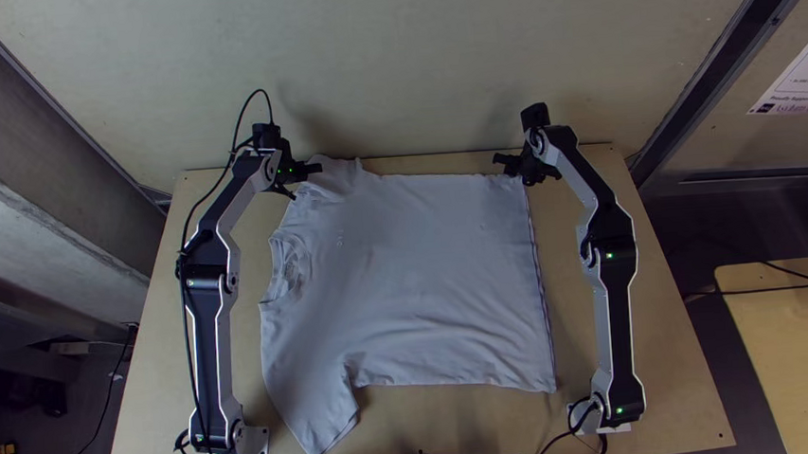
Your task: Fold the t-shirt
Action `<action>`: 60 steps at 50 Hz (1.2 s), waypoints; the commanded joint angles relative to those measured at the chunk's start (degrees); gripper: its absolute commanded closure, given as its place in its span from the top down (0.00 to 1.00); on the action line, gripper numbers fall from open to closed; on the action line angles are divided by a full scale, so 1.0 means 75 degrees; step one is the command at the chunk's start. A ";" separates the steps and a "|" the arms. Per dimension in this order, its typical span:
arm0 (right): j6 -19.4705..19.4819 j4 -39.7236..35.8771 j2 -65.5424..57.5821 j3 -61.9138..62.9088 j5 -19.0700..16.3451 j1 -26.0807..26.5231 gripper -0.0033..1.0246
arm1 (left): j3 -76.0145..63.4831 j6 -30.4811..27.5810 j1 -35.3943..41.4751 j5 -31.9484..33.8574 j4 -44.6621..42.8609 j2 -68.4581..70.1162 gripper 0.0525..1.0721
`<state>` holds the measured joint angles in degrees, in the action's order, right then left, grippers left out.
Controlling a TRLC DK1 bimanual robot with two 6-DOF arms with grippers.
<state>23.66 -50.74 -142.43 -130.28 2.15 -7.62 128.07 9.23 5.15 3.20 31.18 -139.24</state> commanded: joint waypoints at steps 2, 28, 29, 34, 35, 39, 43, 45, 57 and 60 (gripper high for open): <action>-0.0424 -0.0195 -0.0251 -0.0149 0.0229 -0.0145 0.11 | 0.0139 0.0093 -0.0053 -0.0005 0.0108 0.0390 0.03; -0.0729 0.0613 0.0241 -0.0383 0.0627 -0.0133 0.03 | 0.0115 0.0515 -0.0382 0.0194 -0.0513 0.0964 0.03; -0.0764 0.0707 0.0252 -0.0383 0.0627 -0.0133 0.03 | 0.0115 0.0562 -0.0417 0.0206 -0.0595 0.0975 0.03; -0.0858 0.1105 0.0299 -0.0430 0.0662 -0.0098 0.03 | 0.0115 0.0585 -0.0546 0.0253 -0.0735 0.1034 0.03; -0.0870 0.1222 0.0311 -0.0430 0.0662 -0.0098 0.03 | 0.0115 0.0585 -0.0557 0.0253 -0.0735 0.1046 0.03; -0.0975 0.1562 0.0358 -0.0442 0.0662 -0.0086 0.03 | 0.0115 0.0573 -0.0628 0.0253 -0.0688 0.1069 0.03; -0.1022 0.1750 0.0393 -0.0442 0.0662 -0.0086 0.03 | 0.0080 0.0573 -0.0675 0.0241 -0.0642 0.1093 0.03; -0.1045 0.1797 0.0417 -0.0442 0.0662 -0.0086 0.03 | 0.0068 0.0562 -0.0686 0.0253 -0.0630 0.1104 0.03; -0.1245 0.1785 0.0803 -0.0360 0.0662 -0.0156 0.03 | -0.0471 0.0550 -0.0581 0.0464 -0.0501 0.1655 0.03; -0.1303 0.1703 0.0885 -0.0337 0.0662 -0.0168 0.03 | -0.0635 0.0515 -0.0546 0.0487 -0.0384 0.1843 0.03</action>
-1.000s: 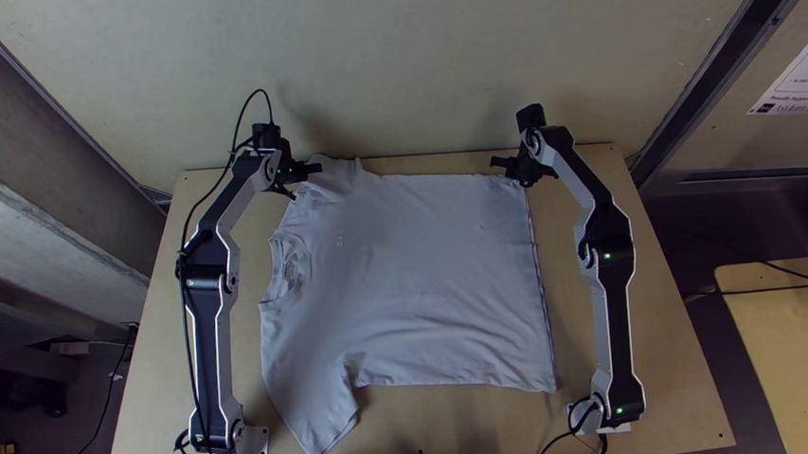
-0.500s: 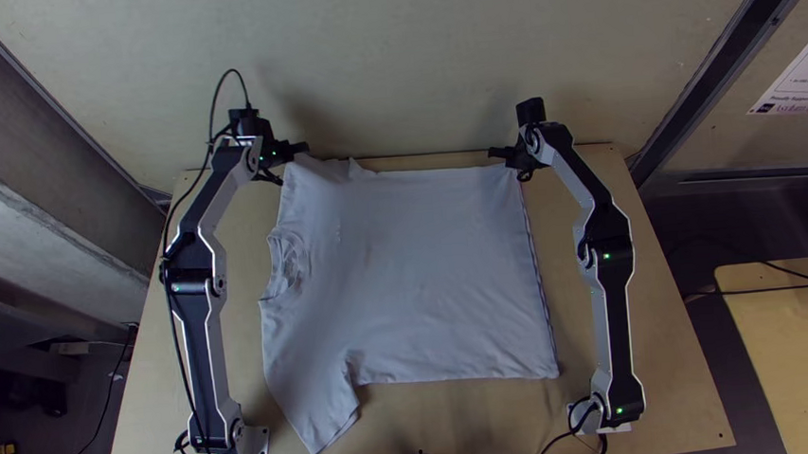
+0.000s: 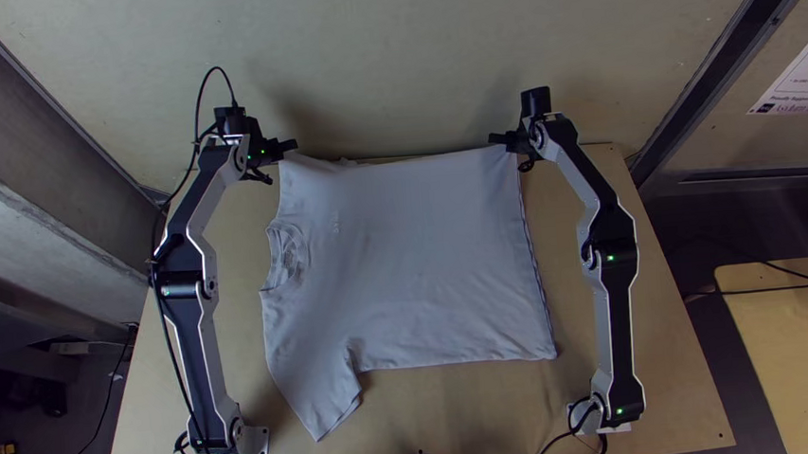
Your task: Fold the t-shirt
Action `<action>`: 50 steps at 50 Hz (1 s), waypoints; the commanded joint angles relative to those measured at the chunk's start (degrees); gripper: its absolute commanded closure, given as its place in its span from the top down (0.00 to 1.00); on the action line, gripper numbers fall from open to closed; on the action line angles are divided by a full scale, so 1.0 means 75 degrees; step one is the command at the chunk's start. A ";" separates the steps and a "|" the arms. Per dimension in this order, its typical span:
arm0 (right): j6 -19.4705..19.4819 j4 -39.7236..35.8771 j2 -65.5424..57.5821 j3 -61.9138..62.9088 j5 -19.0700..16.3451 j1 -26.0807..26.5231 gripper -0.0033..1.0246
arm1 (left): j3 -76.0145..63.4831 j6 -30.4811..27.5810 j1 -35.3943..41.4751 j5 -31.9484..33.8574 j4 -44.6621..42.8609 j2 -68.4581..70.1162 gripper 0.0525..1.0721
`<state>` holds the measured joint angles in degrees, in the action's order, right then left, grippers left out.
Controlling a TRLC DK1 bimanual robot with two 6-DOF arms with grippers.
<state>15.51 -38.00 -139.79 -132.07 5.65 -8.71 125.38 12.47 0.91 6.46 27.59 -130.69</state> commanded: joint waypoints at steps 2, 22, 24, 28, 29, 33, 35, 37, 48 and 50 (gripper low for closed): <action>-0.0240 -0.0066 0.0556 -0.0086 0.0196 -0.0022 0.03 | -0.0464 0.0025 0.0043 0.0088 0.0106 0.0867 0.03; -0.0368 -0.0734 0.0919 0.0406 0.0196 -0.0069 0.03 | -0.2983 -0.0280 0.0031 0.0170 -0.0621 0.2555 0.03; -0.0357 -0.0887 0.0966 0.0477 0.0196 -0.0081 0.03 | -0.3265 -0.0280 0.0008 0.0170 -0.0738 0.2707 0.03; -0.0345 -0.1191 0.1037 0.0559 0.0196 -0.0104 0.03 | -0.3804 -0.0291 0.0008 0.0170 -0.0925 0.3012 0.03; -0.0345 -0.1250 0.1048 0.0570 0.0196 -0.0104 0.03 | -0.3932 -0.0303 0.0008 0.0170 -0.0961 0.3082 0.03; -0.0333 -0.1355 0.1201 0.0816 0.0196 -0.0104 0.03 | -0.4390 -0.0338 0.0008 0.0170 -0.1043 0.3352 0.03; -0.0333 -0.1355 0.1330 0.1039 0.0196 -0.0116 0.03 | -0.4612 -0.0338 0.0008 0.0170 -0.1089 0.3492 0.03; -0.0345 -0.1355 0.1470 0.1238 0.0196 -0.0128 0.03 | -0.4823 -0.0338 0.0008 0.0170 -0.1160 0.3621 0.03; -0.0345 -0.1332 0.2173 0.2457 0.0196 -0.0292 0.03 | -0.5831 -0.0362 -0.0027 0.0170 -0.1312 0.4371 0.03; -0.0345 -0.1297 0.2302 0.2668 0.0196 -0.0315 0.03 | -0.6030 -0.0374 -0.0039 0.0170 -0.1347 0.4523 0.03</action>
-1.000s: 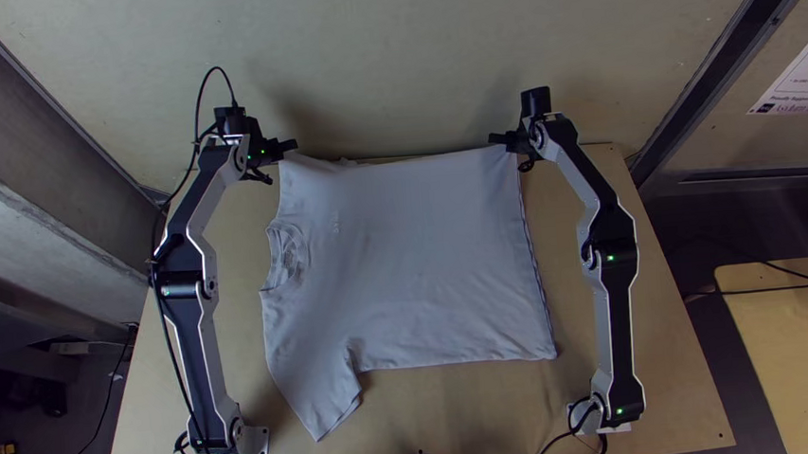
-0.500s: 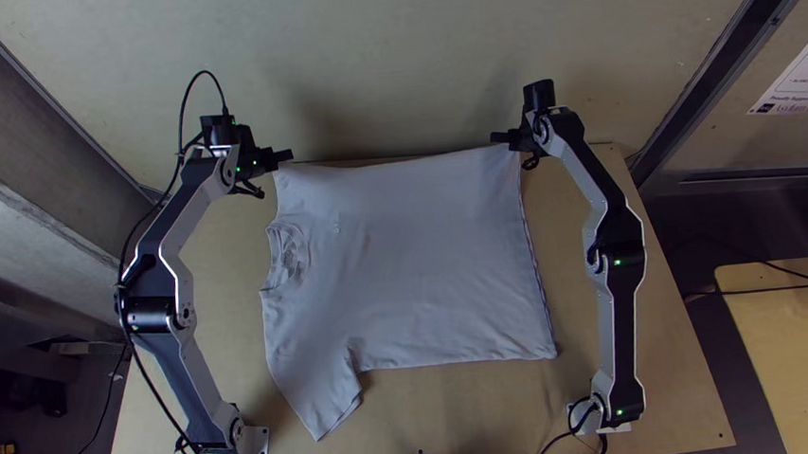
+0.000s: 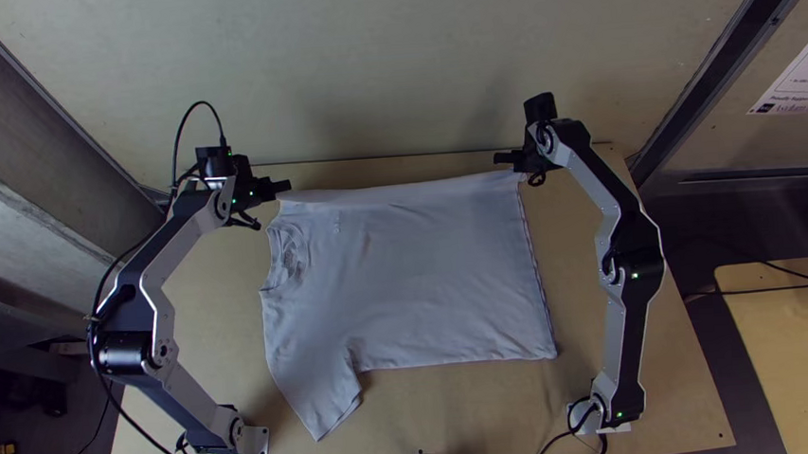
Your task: Fold the t-shirt
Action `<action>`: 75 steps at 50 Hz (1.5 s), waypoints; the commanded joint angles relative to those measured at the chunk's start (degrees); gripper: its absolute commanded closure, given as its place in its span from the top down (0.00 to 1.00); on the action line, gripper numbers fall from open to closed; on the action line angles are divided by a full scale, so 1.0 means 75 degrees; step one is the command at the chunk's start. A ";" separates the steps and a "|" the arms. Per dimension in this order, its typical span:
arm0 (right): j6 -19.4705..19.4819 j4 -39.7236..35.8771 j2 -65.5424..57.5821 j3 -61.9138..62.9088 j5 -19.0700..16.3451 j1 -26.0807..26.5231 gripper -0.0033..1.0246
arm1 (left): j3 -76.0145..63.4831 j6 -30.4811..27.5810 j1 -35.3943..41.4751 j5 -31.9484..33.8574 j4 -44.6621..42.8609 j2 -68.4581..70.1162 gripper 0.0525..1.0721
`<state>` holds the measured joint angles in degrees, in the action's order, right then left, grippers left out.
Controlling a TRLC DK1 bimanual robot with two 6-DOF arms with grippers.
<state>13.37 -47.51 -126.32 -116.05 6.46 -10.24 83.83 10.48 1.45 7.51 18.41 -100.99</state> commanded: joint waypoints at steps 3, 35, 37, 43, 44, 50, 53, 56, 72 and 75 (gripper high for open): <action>-0.0059 -0.0006 0.0659 0.0837 0.0088 -0.0170 0.03 | -0.0818 -0.0108 -0.0135 0.0030 -0.0205 0.0762 0.03; -0.0024 0.0850 0.2323 0.3895 0.0135 -0.0240 0.03 | -0.3783 -0.0319 -0.0041 0.0030 -0.0838 0.2262 0.03; -0.0013 0.0932 0.2370 0.4071 0.0135 -0.0252 0.03 | -0.3877 -0.0319 -0.0030 0.0030 -0.0885 0.2262 0.03; 0.0046 0.1201 0.2487 0.4610 0.0147 -0.0264 0.03 | -0.4217 -0.0343 0.0017 0.0030 -0.1154 0.2239 0.03; 0.0046 0.1248 0.2499 0.4692 0.0147 -0.0264 0.03 | -0.4287 -0.0354 0.0017 0.0018 -0.1260 0.2227 0.03; 0.0163 0.1459 0.2523 0.5102 0.0147 -0.0287 0.03 | -0.4568 -0.0425 0.0029 -0.0087 -0.1588 0.2063 0.03; 0.0210 0.1518 0.2511 0.5243 0.0147 -0.0287 0.03 | -0.4627 -0.0448 0.0017 -0.0134 -0.1670 0.1899 0.03; 0.0245 0.1565 0.2523 0.5348 0.0158 -0.0299 0.03 | -0.4627 -0.0483 0.0017 -0.0157 -0.1658 0.1735 0.04; 0.0550 0.1131 0.3003 0.5536 0.0697 -0.0322 0.81 | -0.4674 -0.0483 -0.0159 -0.0274 -0.1623 0.2075 0.70; 0.0609 0.1119 0.3343 0.5618 0.0768 -0.0322 0.87 | -0.4580 -0.0460 -0.0194 -0.0263 -0.1401 0.2391 0.79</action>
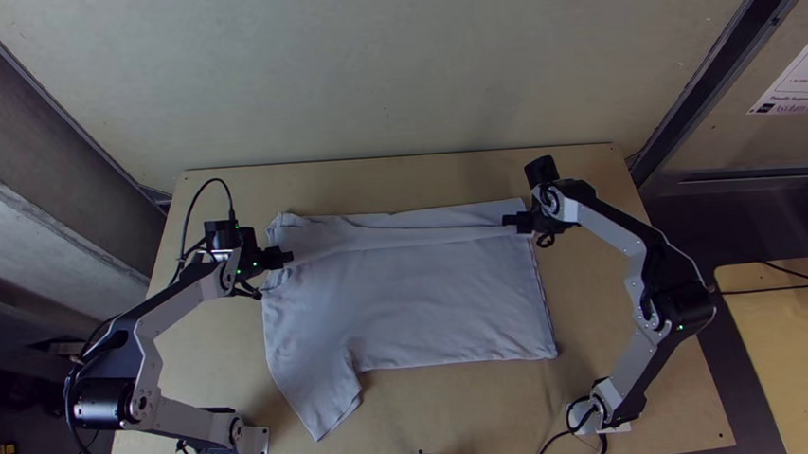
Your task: Fold the t-shirt
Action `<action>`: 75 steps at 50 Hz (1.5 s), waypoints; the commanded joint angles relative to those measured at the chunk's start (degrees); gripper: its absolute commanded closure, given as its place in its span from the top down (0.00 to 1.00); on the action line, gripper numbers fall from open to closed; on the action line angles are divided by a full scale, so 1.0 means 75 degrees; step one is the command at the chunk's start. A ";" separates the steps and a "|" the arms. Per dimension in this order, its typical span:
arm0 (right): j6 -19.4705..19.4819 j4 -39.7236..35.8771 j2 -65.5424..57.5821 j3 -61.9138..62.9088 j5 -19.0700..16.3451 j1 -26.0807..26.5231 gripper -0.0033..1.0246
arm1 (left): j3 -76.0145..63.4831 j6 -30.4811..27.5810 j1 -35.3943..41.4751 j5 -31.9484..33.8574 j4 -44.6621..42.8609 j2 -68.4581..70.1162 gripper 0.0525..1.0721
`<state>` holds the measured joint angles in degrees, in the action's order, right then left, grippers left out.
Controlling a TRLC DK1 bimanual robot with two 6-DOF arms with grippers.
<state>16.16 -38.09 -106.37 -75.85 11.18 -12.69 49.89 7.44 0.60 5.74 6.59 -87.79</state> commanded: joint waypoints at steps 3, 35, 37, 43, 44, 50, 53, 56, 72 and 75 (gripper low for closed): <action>0.0236 -0.0137 0.1046 0.0317 0.0138 0.0016 0.88 | 0.0215 -0.0055 -0.0080 -0.0027 0.0715 0.0830 0.88; 0.0200 -0.0875 0.4831 0.0657 0.0103 0.0356 0.95 | 0.0872 -0.0934 0.0787 0.0301 0.5532 0.3373 0.95; 0.0224 -0.1051 0.4960 0.0587 0.0091 0.0344 0.95 | 0.0860 -0.0910 0.0834 0.0301 0.5766 0.3514 0.95; 0.0435 -0.1730 0.5124 0.0387 0.0080 0.0285 0.95 | 0.0883 -0.0805 0.1021 0.0301 0.6516 0.3631 0.95; 0.0528 -0.1848 0.5135 0.0364 0.0068 0.0285 0.95 | 0.0872 -0.0734 0.1057 0.0301 0.6633 0.3643 0.95; 0.0739 -0.2281 0.5182 0.0282 0.0033 0.0250 0.95 | 0.0942 -0.0207 0.1643 0.0126 0.7723 0.3748 0.95; 0.0739 -0.2387 0.5206 0.0270 0.0009 0.0250 0.95 | 0.0907 0.0016 0.1900 0.0067 0.7981 0.3842 0.95; 0.0739 -0.2504 0.5217 0.0258 -0.0002 0.0250 0.95 | 0.0860 0.0250 0.2287 0.0067 0.8332 0.3900 0.95; 0.0868 -0.2773 0.5112 0.0423 -0.0225 0.0274 0.95 | -0.0218 0.1891 0.3447 0.0067 0.9422 0.3689 0.95; 0.0880 -0.2773 0.5088 0.0481 -0.0295 0.0274 0.95 | -0.0406 0.2090 0.3576 0.0079 0.9399 0.3654 0.95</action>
<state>21.21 -58.15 -67.92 -72.47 9.56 -10.48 50.19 17.85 26.17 6.42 75.64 -59.66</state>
